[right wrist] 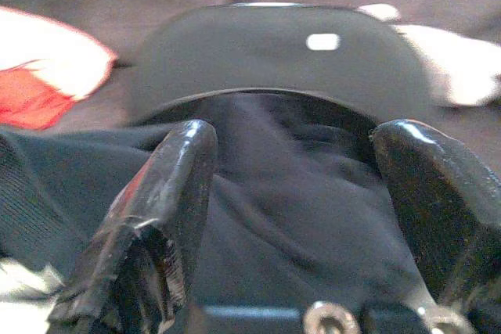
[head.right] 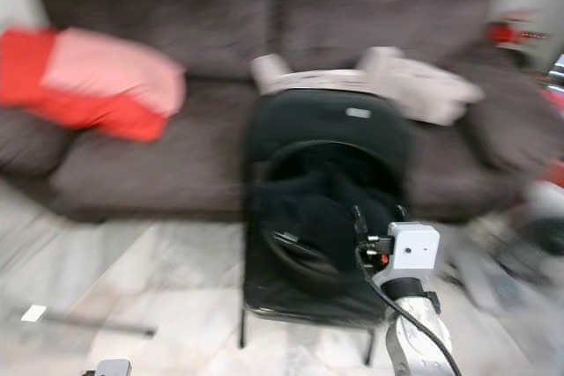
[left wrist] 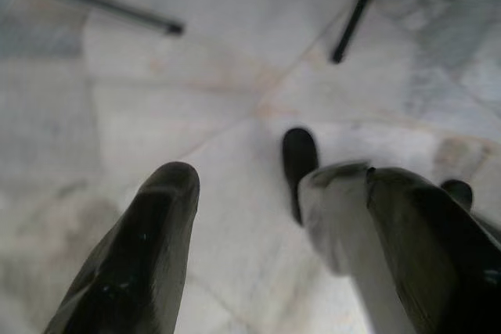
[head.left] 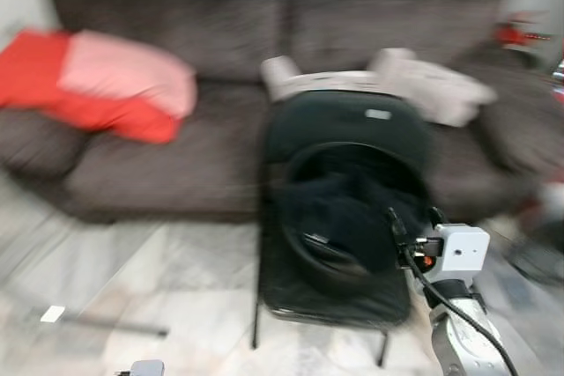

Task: Hang hanger

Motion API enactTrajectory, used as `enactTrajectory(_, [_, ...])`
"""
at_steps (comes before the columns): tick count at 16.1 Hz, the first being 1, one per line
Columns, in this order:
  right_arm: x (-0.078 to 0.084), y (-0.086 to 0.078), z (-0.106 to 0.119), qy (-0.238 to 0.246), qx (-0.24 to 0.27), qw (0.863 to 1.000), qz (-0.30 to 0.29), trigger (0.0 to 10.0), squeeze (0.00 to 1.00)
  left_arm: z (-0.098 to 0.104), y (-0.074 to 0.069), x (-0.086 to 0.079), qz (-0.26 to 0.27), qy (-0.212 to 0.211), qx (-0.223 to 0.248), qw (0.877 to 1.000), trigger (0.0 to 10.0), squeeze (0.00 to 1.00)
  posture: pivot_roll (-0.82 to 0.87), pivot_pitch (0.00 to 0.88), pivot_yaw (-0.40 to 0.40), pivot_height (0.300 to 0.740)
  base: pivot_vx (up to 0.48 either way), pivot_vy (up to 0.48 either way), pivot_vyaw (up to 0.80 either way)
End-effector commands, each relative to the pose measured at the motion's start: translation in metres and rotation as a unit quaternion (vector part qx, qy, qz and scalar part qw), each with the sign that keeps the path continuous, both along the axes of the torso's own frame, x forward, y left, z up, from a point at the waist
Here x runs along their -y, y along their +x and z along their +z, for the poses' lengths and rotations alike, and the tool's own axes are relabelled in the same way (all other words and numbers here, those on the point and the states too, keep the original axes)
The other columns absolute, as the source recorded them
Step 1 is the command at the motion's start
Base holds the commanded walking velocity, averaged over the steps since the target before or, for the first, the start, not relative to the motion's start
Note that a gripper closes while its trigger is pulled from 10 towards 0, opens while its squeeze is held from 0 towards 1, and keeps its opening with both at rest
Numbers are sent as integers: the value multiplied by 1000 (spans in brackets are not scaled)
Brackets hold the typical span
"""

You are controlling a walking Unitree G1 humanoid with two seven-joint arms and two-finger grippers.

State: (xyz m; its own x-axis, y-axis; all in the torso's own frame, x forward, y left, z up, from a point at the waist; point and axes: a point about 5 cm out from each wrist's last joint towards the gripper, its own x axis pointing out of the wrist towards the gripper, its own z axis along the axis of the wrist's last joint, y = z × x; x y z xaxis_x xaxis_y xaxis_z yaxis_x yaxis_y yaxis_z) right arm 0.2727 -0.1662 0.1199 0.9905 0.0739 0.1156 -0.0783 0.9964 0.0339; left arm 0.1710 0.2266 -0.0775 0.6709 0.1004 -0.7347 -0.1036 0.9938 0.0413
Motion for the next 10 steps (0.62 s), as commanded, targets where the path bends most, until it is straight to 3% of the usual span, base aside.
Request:
enactTrajectory(1, [-4,-1,3,-1,3,1000,8,10000,0,-4,-9,-1,7,-5,-17,1000,10000,0,-185,208,1,740,300,0,800])
enactTrajectory(4, [-6,2,6,7,7,1000,9,10000,0,-4,-9,-1,11,-6,-14,1000,10000,0,-183,208,1,740,304,0,0])
enactTrajectory(10, [-2,-8,24,10,26,999,-18,10000,0,-4,-10,-5,12,-2,-15,1000,10000,0,-191,208,5,740,0,0,0])
